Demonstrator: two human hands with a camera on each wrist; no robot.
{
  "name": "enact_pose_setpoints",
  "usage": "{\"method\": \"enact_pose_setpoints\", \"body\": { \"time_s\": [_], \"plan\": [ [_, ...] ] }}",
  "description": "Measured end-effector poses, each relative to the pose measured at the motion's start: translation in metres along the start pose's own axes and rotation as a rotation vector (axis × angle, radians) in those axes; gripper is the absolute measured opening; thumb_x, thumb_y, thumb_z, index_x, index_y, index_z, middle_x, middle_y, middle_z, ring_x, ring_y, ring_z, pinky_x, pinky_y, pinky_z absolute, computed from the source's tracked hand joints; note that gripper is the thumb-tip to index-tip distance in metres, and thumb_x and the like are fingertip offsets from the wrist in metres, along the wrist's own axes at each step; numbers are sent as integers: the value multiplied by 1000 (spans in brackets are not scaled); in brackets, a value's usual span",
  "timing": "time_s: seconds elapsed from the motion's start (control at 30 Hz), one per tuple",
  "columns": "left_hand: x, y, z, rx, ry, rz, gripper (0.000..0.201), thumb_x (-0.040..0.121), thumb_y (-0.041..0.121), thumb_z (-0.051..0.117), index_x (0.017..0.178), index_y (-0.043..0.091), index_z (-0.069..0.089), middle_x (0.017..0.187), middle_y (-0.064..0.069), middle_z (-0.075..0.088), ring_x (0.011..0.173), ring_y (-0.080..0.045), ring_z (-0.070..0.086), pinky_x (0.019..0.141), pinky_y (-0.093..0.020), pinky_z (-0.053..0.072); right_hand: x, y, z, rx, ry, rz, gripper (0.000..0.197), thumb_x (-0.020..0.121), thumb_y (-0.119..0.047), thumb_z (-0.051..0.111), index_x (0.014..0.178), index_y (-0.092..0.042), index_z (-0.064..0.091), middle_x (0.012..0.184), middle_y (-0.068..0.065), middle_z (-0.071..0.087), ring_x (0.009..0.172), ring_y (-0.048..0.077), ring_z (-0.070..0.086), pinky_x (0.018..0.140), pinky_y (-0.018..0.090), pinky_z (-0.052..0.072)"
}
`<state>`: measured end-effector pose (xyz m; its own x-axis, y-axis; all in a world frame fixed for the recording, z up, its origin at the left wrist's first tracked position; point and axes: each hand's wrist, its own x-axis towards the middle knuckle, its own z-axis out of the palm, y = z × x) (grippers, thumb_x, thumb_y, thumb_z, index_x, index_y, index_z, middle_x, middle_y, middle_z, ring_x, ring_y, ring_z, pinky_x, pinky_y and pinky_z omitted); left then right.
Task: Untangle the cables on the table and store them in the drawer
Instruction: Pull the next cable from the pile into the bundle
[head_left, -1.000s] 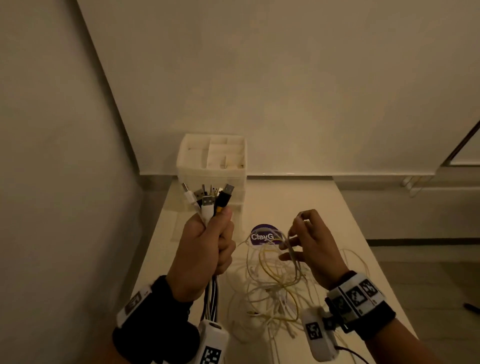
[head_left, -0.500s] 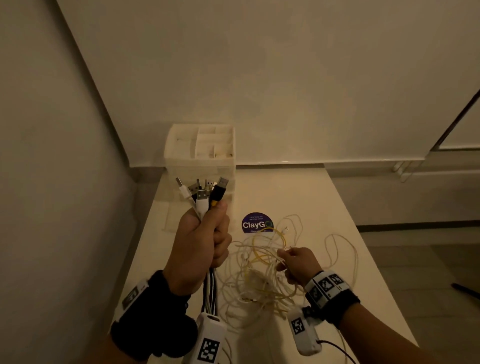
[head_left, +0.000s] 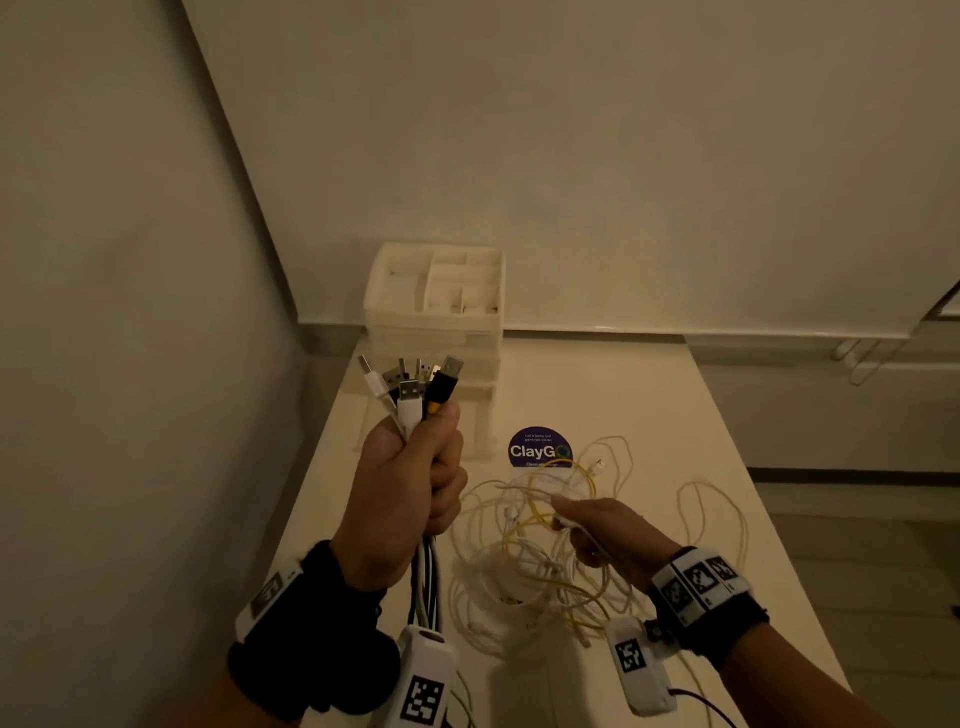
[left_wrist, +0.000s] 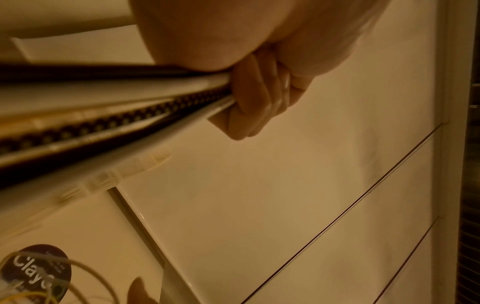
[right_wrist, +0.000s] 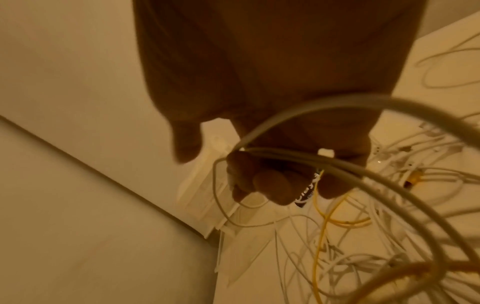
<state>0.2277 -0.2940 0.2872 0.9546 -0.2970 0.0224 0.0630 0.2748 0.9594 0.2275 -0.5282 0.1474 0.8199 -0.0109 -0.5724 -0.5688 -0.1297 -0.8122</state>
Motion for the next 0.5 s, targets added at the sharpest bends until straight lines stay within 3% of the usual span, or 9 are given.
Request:
{"method": "enact_pose_setpoints", "body": {
  "time_s": [0.07, 0.13, 0.2, 0.27, 0.33, 0.43, 0.5],
  "plan": [
    [2, -1, -1, 2, 2, -1, 46, 96, 27, 45, 61, 14, 20, 52, -4, 14, 35, -10, 13, 39, -14, 17, -9, -10, -1, -316, -31, -142, 25, 88, -20, 66, 94, 3, 58, 67, 1, 48, 58, 14, 42, 59, 32, 39],
    [4, -2, -1, 5, -1, -7, 46, 98, 26, 44, 58, 14, 24, 51, -2, 16, 35, -9, 14, 39, -14, 17, -12, -15, -3, -709, 8, -203, 22, 91, -12, 59, 111, -2, 55, 91, 6, 56, 77, 19, 50, 75, 34, 44],
    [6, -3, 0, 2, -6, -16, 46, 99, 25, 43, 57, 15, 27, 50, -2, 17, 35, -9, 14, 39, -14, 17, -16, -22, -4, -904, 56, -222, 34, 94, -5, 46, 128, -8, 46, 118, 10, 52, 102, 25, 52, 84, 28, 39],
    [8, -4, 2, -7, -14, -20, 45, 97, 26, 45, 57, 16, 28, 51, -2, 17, 35, -10, 14, 39, -14, 16, -20, -26, -6, -979, 55, -236, 55, 92, 4, 38, 145, -9, 29, 133, 11, 43, 118, 28, 48, 93, 30, 40],
    [10, -5, 3, -8, -21, -22, 44, 94, 29, 47, 57, 16, 28, 51, -3, 17, 35, -10, 14, 39, -15, 15, -24, -29, -10, -993, 22, -214, 71, 89, 7, 36, 152, -13, 9, 140, 13, 41, 124, 29, 47, 100, 34, 42],
    [14, -7, 4, -15, -29, -28, 44, 93, 30, 47, 55, 16, 28, 50, -2, 18, 34, -10, 15, 39, -14, 15, -37, -34, -17, -1056, 71, -135, 79, 92, -1, 37, 151, -15, -13, 134, 17, 49, 112, 32, 55, 95, 39, 47],
    [17, -8, 4, -16, -30, -28, 46, 96, 28, 45, 55, 15, 28, 49, -1, 18, 35, -10, 14, 39, -15, 14, -46, -38, -22, -1172, 156, -83, 65, 95, -7, 37, 150, -6, 1, 129, 19, 50, 108, 33, 57, 89, 37, 48]
  ]
}}
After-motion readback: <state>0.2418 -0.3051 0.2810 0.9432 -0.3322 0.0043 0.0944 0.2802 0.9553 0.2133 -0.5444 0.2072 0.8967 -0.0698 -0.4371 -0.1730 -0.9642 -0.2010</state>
